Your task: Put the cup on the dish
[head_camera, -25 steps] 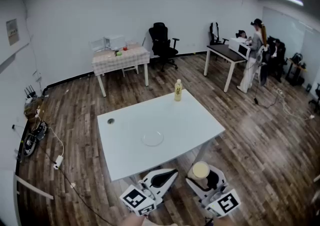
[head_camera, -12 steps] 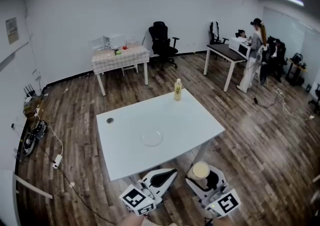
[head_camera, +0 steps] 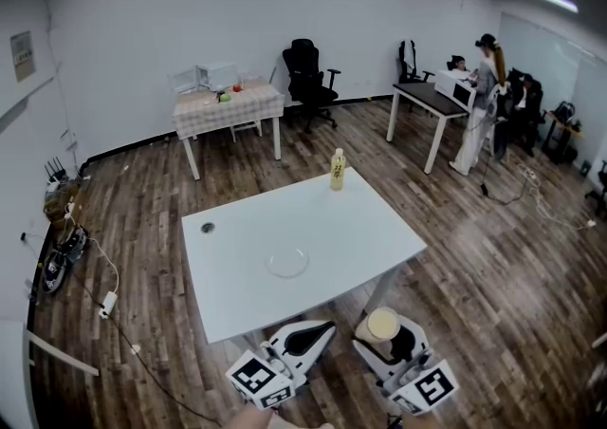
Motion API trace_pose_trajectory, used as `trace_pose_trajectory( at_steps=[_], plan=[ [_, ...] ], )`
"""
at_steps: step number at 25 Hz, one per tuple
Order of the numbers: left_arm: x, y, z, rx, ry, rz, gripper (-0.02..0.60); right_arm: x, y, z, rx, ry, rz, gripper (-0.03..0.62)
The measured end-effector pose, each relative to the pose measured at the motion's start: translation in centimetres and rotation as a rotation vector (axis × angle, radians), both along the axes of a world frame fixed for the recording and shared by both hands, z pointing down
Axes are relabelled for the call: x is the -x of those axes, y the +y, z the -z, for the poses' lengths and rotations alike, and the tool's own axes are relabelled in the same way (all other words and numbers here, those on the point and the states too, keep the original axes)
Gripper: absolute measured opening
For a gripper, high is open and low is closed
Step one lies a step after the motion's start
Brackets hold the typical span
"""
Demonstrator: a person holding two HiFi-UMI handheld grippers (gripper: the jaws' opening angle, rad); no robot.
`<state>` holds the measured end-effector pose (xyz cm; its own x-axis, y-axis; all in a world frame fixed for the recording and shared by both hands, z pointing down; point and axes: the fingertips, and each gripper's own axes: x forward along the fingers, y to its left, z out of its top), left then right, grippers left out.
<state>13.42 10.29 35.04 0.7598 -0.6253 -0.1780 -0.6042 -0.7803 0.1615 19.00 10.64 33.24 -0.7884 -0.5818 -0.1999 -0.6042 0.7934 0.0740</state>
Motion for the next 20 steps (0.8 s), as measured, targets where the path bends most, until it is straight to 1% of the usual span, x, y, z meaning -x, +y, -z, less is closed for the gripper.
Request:
trace_pose_trajectory(
  at_steps=[5,11,15,20],
  plan=[
    [-0.1,-0.3,-0.3,0.011,0.005,0.012,0.002,-0.1,-0.2,-0.1,0.0,-0.001,0.012,0.264],
    [0.8,-0.8,-0.5,0.019,0.01,0.024,0.002,0.9,-0.9,-0.1,0.005,0.006,0.021,0.264],
    [2.2,-2.0,-0.6,0.025,0.011,0.035,0.002,2.1,-2.3,-0.3,0.017,0.011,0.025,0.264],
    [5.1,-4.3,-0.7,0.028,0.005,0.052,0.002,4.5,-5.0,-0.3,0.027,0.003,0.033,0.264]
  ],
)
